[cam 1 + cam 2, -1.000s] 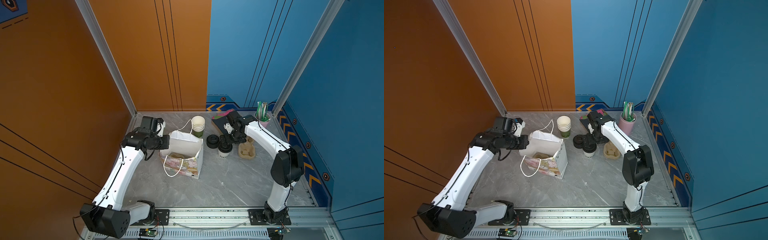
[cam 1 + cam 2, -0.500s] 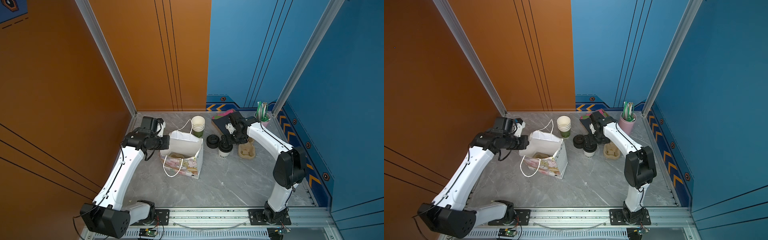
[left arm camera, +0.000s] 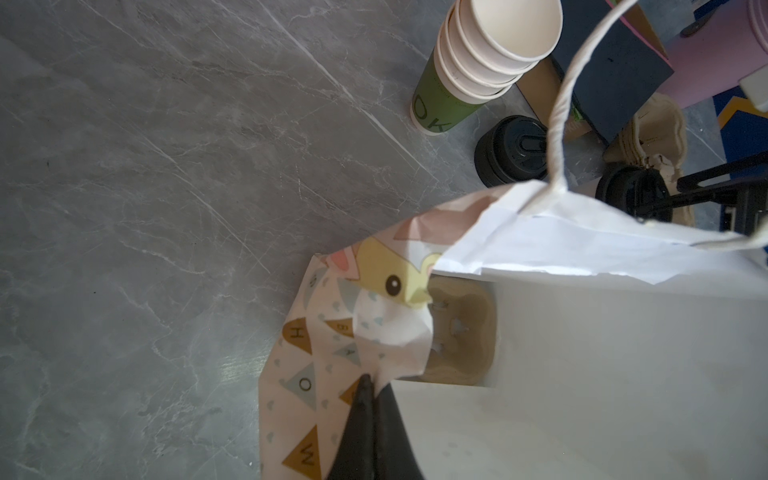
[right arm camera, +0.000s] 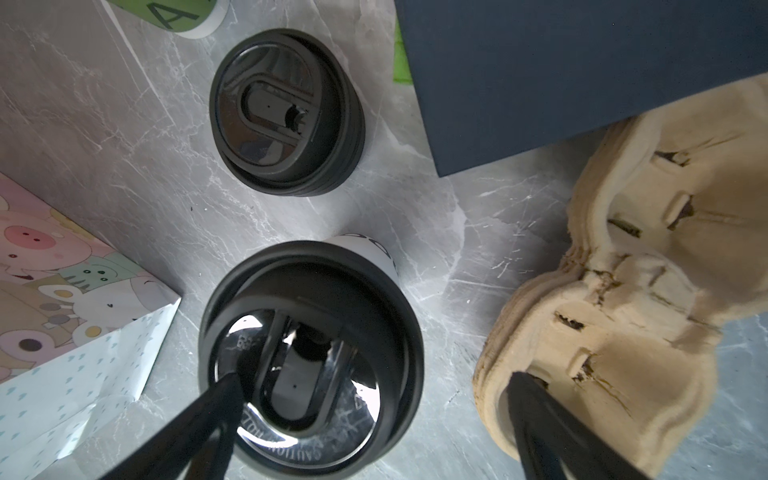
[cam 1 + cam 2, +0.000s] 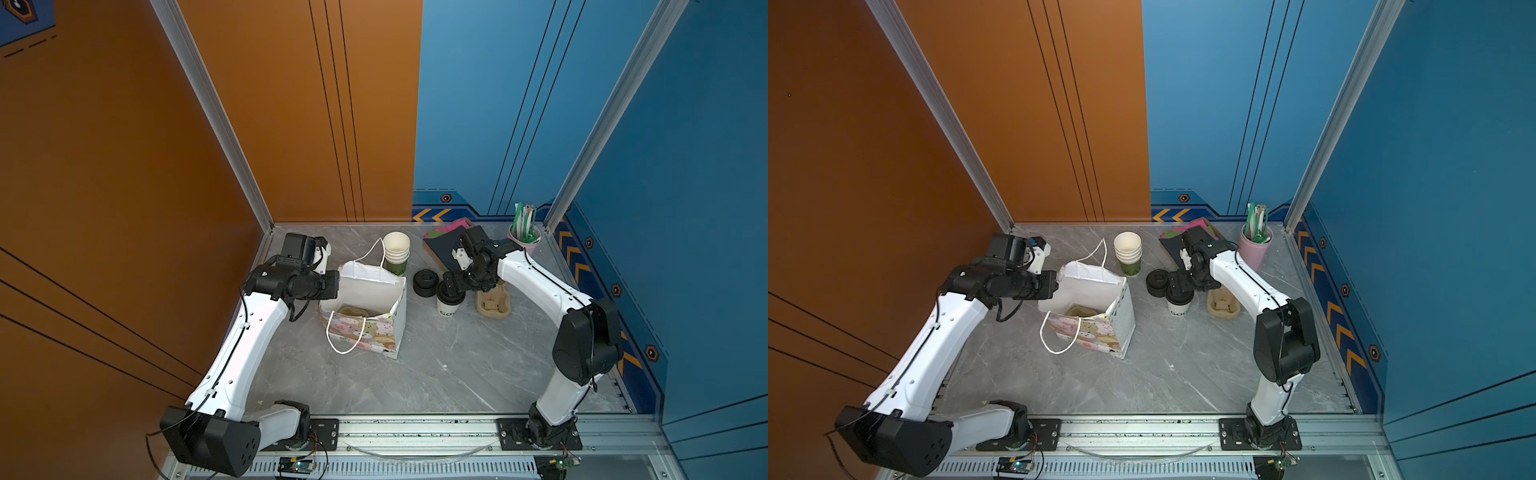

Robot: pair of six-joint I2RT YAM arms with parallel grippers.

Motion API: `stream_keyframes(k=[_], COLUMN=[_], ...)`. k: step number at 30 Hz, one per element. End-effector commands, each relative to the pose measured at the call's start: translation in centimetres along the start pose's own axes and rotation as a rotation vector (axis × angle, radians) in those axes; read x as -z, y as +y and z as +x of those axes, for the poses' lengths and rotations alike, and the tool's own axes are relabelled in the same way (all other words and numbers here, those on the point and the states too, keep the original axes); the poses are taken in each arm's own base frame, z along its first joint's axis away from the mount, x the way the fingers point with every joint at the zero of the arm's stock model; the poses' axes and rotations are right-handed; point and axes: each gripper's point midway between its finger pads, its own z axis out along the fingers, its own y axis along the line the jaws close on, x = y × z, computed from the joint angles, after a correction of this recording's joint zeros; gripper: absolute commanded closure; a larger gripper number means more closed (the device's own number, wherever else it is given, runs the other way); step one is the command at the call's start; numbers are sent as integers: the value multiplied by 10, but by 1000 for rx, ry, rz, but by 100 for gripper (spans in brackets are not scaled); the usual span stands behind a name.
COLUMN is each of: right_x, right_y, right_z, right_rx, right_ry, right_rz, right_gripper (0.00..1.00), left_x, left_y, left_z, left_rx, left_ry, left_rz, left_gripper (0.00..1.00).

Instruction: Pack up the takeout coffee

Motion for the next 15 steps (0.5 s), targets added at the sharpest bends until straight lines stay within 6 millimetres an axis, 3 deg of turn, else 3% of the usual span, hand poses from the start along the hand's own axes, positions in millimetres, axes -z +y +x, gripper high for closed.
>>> stream_keyframes(k=[1,15], right_x=[-33,20], right_y=[-34,-8], right_z=[65,0], right_rx=[5,-20], right_ry=[273,55], right_rz=[156,45], right_gripper=[0,0], left_x=[-6,-5], left_y=[4,3], left_z=[12,11], left_rx=[-23,-23], left_ry=[46,41], left_rz=[-25,-21], left_gripper=[100,100])
